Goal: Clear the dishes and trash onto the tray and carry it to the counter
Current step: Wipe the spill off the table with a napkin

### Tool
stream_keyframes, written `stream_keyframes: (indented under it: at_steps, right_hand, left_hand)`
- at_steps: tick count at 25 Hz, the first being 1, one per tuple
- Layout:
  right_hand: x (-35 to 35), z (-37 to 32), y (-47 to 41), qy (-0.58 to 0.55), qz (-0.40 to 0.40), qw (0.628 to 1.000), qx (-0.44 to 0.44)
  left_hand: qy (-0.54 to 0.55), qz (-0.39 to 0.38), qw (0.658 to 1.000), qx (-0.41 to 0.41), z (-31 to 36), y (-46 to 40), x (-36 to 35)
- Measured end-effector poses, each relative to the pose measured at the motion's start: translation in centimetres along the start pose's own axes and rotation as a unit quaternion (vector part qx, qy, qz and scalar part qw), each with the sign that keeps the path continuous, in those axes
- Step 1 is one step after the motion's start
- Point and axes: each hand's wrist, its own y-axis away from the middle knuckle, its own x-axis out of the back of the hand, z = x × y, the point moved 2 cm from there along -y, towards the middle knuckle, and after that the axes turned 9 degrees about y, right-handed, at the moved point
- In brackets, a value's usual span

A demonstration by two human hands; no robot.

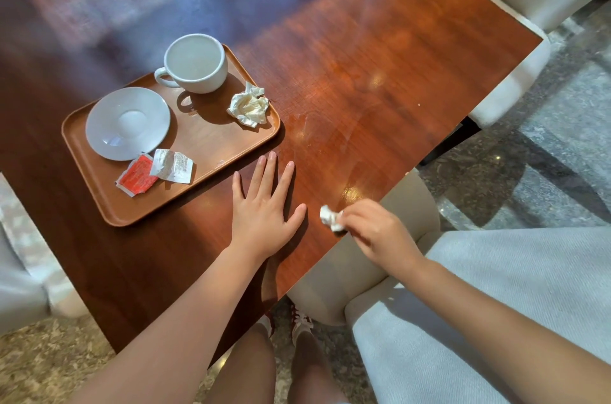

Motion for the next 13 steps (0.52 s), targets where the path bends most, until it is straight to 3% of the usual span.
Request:
stream_keyframes:
  at_steps: [3, 5, 7, 9, 11, 13]
  right_hand:
    - [0.9, -0.4, 0.6, -0.022, -0.086, 0.995, 0.033]
    - [1.8, 0.4, -0.2, -0.125, -0.049, 0.985, -0.108]
    - [2.8, 2.1, -1.8, -0.254, 0.026, 0.921, -0.294]
    - [3.2, 3.1, -3.8, -0.346, 0.034, 0.857, -0.38]
    - [3.4, 3.3, -5.3, -0.328, 0.024, 0.864, -0.382]
    - [3.3, 2.2, -6.9, -0.252, 0.023, 0.907, -0.338]
  left_hand:
    - [0.002, -0.01, 1.0, 0.0, -0.1, 0.0, 0.1]
    - [0.003, -0.014, 1.0, -0.004, -0.3, 0.0, 0.1]
    - [0.005, -0.013, 1.0, -0.008, -0.5, 0.2, 0.1]
    - [0.004, -0.014, 1.0, -0.012, -0.8, 0.4, 0.1]
    - [0.006, -0.022, 1.0, -0.012, -1.2, 0.9, 0.2]
    - [0.005, -0.022, 1.0, -0.004, -1.7, 1.7, 0.6]
